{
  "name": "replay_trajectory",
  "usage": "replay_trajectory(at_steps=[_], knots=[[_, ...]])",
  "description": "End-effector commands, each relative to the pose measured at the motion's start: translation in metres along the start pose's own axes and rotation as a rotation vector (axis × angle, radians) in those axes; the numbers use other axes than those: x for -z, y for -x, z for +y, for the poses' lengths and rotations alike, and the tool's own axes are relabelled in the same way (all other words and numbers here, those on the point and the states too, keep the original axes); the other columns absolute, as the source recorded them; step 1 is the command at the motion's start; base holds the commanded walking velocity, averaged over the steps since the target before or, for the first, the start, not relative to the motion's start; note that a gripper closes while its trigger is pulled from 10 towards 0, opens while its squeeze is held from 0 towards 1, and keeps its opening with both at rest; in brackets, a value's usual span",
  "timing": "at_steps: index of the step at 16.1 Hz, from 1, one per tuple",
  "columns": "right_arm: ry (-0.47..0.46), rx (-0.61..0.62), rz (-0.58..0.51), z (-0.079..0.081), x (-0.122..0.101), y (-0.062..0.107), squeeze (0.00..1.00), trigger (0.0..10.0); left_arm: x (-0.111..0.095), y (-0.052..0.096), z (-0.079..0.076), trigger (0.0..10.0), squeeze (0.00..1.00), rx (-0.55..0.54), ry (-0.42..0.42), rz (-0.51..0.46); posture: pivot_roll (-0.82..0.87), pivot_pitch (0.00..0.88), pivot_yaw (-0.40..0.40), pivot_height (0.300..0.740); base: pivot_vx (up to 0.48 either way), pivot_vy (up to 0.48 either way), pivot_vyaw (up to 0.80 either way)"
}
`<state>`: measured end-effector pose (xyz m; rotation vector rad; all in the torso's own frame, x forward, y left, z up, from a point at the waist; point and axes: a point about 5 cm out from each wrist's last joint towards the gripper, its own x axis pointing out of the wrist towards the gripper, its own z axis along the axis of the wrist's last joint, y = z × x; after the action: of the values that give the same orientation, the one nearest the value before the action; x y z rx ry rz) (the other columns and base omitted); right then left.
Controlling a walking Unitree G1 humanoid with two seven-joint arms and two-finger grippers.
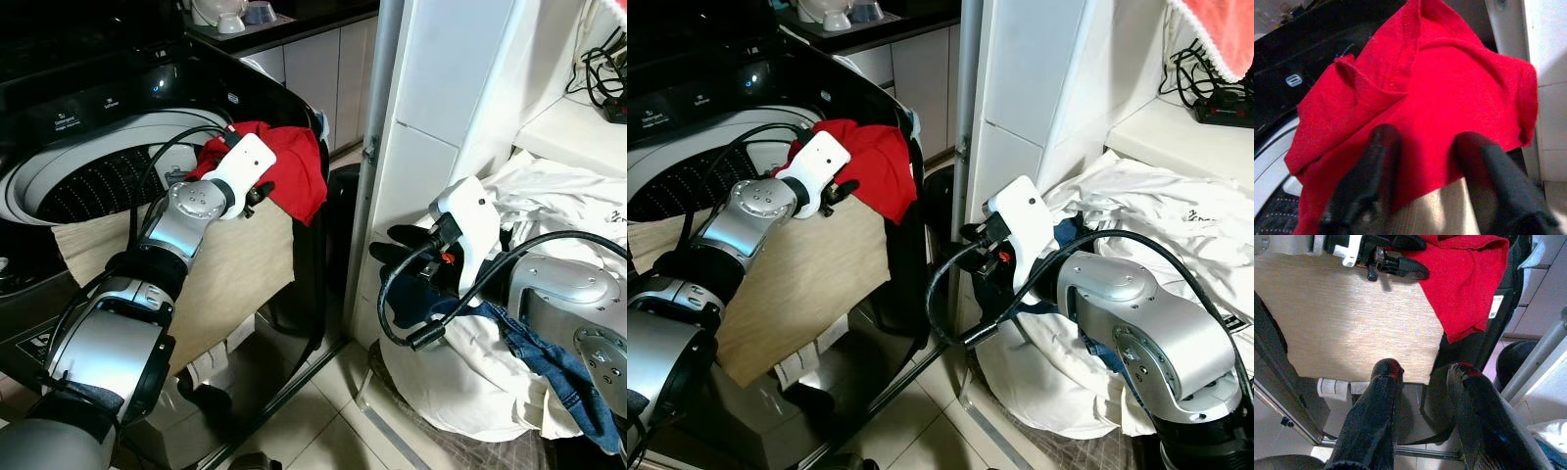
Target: Clothes washing
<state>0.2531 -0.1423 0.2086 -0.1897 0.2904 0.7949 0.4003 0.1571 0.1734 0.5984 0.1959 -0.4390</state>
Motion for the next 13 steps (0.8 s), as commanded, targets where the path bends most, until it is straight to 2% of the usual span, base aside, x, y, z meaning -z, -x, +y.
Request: replay_trajectory(at_steps=[1, 13], knots=[[0.026, -0.014, -0.004, 0.0035, -0.0012, 0.0007, 0.00, 10.0, -0.0070, -0.0006, 0.0061, 0.0, 0.00, -0.021, -0.008, -0.008, -0.12, 0.000, 0.075, 0.740, 0.000, 0.000, 0.00], [0.031, -0.015, 0.002, 0.0026, 0.0001, 0.0018, 0.00, 10.0, -0.0061, 0.0012, 0.0153, 0.0, 0.00, -0.092, -0.044, -0.008, -0.12, 0.000, 0.073, 0.740, 0.000, 0.000, 0.00]])
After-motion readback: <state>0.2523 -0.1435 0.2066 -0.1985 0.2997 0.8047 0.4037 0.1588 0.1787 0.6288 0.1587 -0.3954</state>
